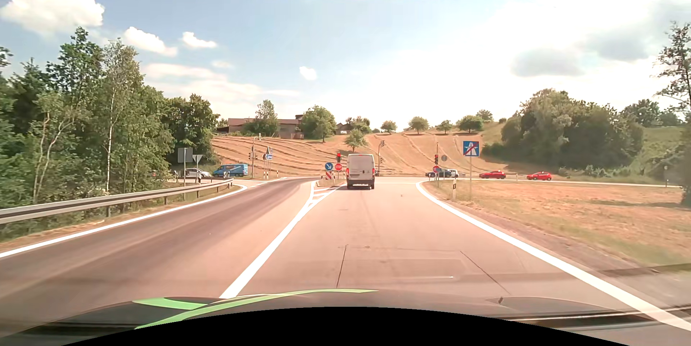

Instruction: Follow the waypoints while adhering to traffic rules and regulations

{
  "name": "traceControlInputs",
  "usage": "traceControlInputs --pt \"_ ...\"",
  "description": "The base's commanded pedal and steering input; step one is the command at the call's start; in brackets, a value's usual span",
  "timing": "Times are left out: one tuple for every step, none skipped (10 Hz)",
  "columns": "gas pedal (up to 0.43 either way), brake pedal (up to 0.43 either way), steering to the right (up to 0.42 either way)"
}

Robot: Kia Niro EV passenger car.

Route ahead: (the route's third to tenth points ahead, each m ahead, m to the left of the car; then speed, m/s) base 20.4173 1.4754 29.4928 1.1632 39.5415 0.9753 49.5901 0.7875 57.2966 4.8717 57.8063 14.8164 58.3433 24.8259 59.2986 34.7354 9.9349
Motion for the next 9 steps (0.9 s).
traceControlInputs --pt "0.0 0.262 0.019" --pt "0.0 0.262 0.019" --pt "0.0 0.268 0.02" --pt "0.0 0.274 0.02" --pt "0.0 0.274 0.02" --pt "0.0 0.274 0.023" --pt "0.0 0.28 0.024" --pt "0.0 0.28 0.024" --pt "0.0 0.274 0.024"
